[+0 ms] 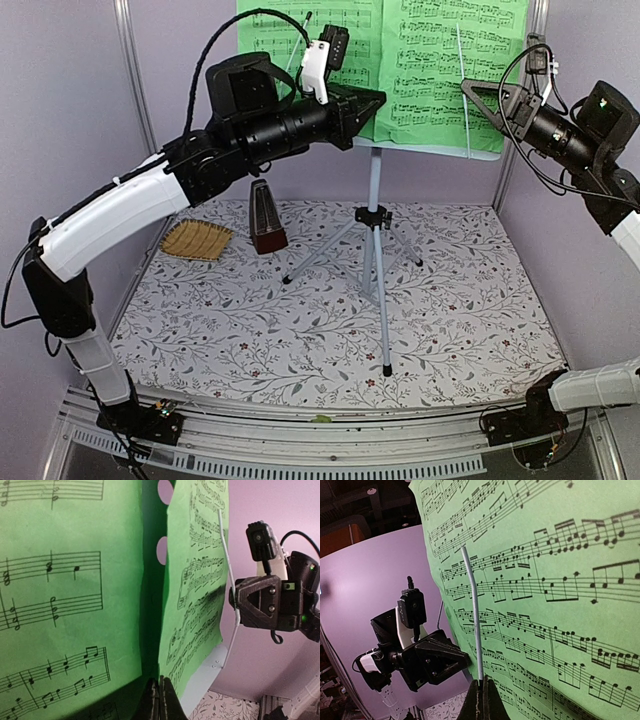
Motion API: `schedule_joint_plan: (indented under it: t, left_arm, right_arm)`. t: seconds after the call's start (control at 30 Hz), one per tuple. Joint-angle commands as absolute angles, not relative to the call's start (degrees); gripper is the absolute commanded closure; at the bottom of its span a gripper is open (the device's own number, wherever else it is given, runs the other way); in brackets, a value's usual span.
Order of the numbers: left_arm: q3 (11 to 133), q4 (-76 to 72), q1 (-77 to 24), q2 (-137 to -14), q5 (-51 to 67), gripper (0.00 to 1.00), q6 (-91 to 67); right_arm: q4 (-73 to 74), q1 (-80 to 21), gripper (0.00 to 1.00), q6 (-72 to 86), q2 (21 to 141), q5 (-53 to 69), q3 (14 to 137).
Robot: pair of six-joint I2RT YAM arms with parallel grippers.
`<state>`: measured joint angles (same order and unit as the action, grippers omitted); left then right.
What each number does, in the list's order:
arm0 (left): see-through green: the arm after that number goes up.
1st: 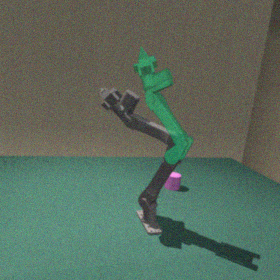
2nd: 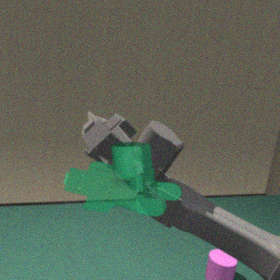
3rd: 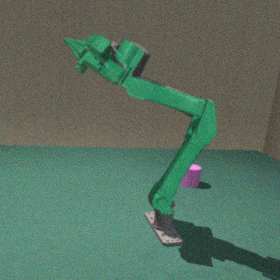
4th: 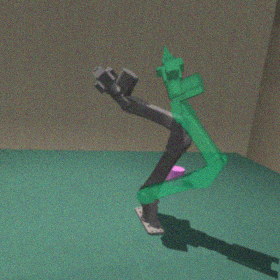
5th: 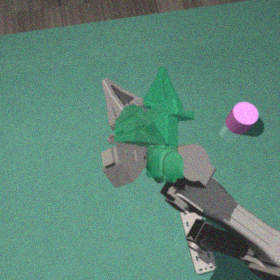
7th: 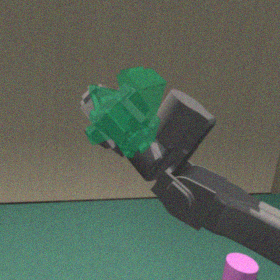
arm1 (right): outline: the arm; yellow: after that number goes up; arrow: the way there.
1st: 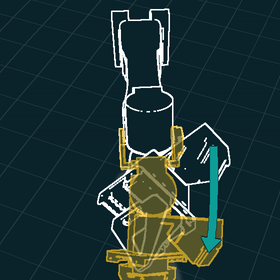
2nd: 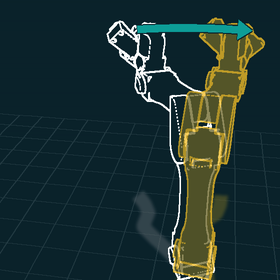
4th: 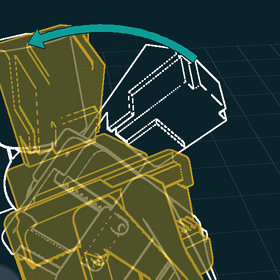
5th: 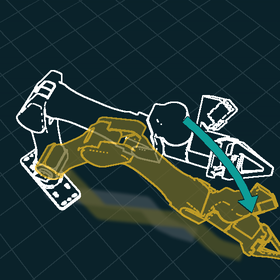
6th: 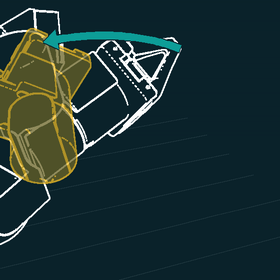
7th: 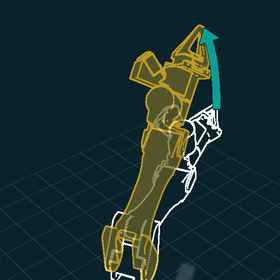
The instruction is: Set up the instrument practice props
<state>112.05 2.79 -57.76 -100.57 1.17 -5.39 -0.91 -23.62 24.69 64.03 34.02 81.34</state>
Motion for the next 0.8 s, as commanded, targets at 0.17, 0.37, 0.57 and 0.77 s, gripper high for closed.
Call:
schedule_joint_plan:
  t: [0.17, 0.37, 0.57, 0.77]
  left_arm:
    - [117.06, 4.72, -58.30, -103.19, 2.16, 1.00, -4.00]
    - [116.80, 4.76, -58.30, -102.95, 1.67, 1.00, -4.09]
    - [116.81, 4.83, -58.34, -102.92, 1.49, 1.00, -4.04]
    - [116.71, 4.66, -58.31, -102.80, 1.15, 1.00, -4.15]
  right_arm:
    - [0.27, -23.72, 1.00, 24.78, 63.54, 34.89, 80.43]
    - [-0.08, -23.72, 1.00, 25.15, 63.55, 34.24, 80.44]
    - [-0.09, -23.74, 0.97, 25.44, 63.21, 33.49, 80.43]
    - [-0.08, -23.73, 0.88, 25.74, 62.93, 33.36, 80.47]
